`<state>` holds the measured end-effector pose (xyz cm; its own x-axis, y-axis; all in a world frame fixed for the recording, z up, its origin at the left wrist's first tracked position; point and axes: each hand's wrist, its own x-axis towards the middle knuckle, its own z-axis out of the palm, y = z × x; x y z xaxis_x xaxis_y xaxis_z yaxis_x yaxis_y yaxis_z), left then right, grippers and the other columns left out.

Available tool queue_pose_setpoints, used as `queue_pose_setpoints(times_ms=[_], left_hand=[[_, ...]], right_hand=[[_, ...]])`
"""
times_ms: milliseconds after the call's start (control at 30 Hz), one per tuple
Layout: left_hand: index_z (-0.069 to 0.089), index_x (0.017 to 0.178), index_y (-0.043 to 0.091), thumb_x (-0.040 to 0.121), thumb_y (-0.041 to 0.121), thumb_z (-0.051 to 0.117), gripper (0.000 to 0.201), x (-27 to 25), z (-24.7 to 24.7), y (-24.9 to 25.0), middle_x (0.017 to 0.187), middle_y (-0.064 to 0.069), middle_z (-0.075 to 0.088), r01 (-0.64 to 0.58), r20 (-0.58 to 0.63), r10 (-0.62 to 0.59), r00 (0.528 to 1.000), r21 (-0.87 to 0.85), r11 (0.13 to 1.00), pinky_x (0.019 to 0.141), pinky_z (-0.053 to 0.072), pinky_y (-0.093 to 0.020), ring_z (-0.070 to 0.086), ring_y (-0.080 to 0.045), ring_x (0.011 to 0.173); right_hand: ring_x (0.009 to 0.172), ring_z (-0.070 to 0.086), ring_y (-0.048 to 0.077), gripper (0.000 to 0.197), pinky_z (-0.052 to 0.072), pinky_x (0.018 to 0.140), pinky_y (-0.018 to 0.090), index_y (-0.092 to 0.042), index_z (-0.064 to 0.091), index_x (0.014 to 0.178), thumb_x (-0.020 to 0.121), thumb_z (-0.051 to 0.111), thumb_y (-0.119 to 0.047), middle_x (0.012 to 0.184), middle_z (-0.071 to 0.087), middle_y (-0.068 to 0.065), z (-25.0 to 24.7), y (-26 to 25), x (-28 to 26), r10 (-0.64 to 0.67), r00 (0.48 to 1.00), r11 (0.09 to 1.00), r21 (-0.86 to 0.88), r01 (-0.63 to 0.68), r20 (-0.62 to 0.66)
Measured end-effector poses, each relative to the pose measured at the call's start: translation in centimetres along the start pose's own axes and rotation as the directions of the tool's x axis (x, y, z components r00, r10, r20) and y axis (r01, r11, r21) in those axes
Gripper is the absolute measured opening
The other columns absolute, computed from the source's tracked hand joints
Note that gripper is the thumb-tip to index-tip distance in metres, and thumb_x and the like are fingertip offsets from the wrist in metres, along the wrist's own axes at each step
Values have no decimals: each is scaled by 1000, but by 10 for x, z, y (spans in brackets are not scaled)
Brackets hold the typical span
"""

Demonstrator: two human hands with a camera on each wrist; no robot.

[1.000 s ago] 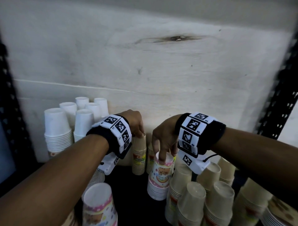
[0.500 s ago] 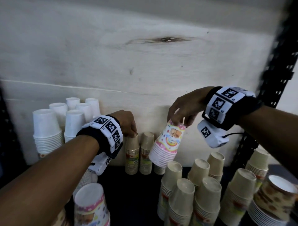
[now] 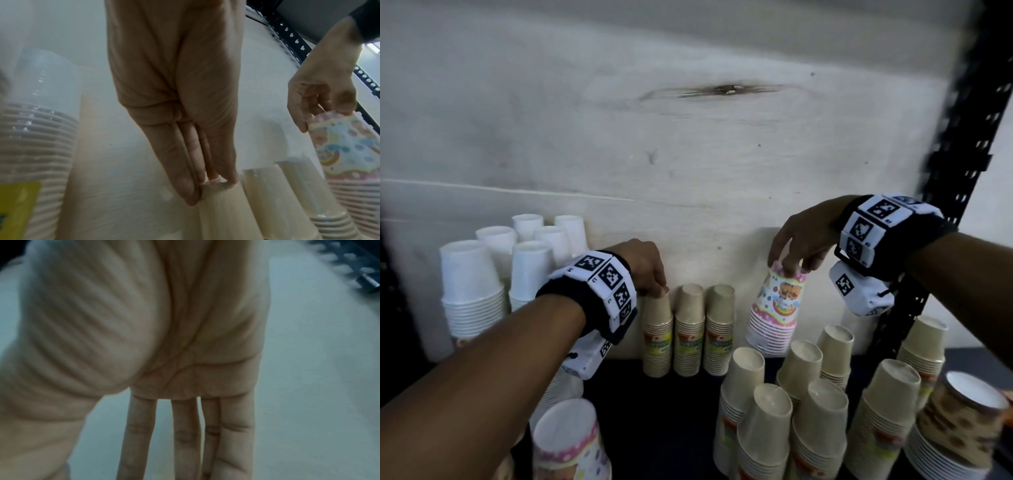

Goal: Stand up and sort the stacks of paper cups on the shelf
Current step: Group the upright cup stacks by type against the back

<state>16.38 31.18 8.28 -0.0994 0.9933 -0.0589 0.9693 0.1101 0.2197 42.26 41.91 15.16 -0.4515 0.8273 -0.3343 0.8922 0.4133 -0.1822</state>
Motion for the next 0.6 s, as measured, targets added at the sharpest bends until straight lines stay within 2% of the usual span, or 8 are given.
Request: queue_pose_setpoints(times_ms=[67, 133, 200, 267, 333, 533, 600], left_hand=[[74, 111, 17, 85, 30, 73, 29, 1, 0, 0, 105, 3, 74, -6, -2, 6, 1000, 16, 1000, 88, 56, -30, 69, -14, 95], [74, 111, 17, 85, 30, 73, 29, 1, 1, 1, 106, 4, 73, -11, -1, 11, 1000, 25, 1000, 89, 56, -29, 68, -14, 96], [74, 111, 18, 85, 30, 73, 28, 0, 0, 1, 106, 5, 73, -10, -4, 10, 1000, 24, 1000, 89, 55, -29, 68, -13, 96], [74, 111, 19, 85, 30, 73, 29, 0, 0, 1, 106, 5, 73, -8, -8, 8, 1000, 25, 1000, 89, 55, -28, 68, -13, 96], [74, 111, 19, 84, 30, 73, 29, 0, 0, 0, 107, 5, 73, -3, -3, 3, 1000, 24, 1000, 90, 55, -28, 68, -13, 96], [75, 109, 21, 83, 32, 74, 28, 4, 1, -1, 101, 6, 74, 0, -6, 0, 1000, 34, 999, 89, 55, -27, 68, -11, 91], [75, 109, 21, 84, 32, 74, 28, 4, 1, 0, 102, 6, 73, 1, -3, -1, 1000, 41, 999, 89, 55, -28, 68, -11, 92]], right_hand=[[59, 70, 8, 35, 57, 58, 23, -16, 71, 116, 83, 71, -5, 108, 69, 12, 8, 5, 8, 10, 1000, 999, -34, -9, 27], [58, 68, 9, 37, 56, 54, 21, -13, 68, 120, 85, 71, -4, 113, 67, 16, 18, 7, 16, 29, 998, 996, -87, -24, 53], [65, 66, 12, 39, 57, 55, 21, -17, 67, 120, 83, 73, -4, 110, 66, 12, 26, 8, 22, 45, 995, 990, -139, -32, 93], [69, 62, 10, 45, 57, 59, 18, -21, 62, 125, 84, 72, -4, 104, 64, 1, 34, 8, 27, 52, 989, 981, -191, -25, 136], [70, 60, 11, 50, 55, 62, 18, -17, 59, 131, 84, 73, -4, 113, 61, 1, 41, 10, 32, 60, 984, 975, -220, -22, 167], [72, 60, 11, 54, 54, 55, 14, -14, 56, 134, 84, 73, -5, 132, 53, 3, 52, 12, 38, 64, 972, 966, -260, -2, 227], [81, 64, 16, 51, 55, 58, 16, -14, 58, 133, 85, 72, -6, 133, 54, 1, 52, 12, 35, 71, 972, 969, -246, -14, 226]])
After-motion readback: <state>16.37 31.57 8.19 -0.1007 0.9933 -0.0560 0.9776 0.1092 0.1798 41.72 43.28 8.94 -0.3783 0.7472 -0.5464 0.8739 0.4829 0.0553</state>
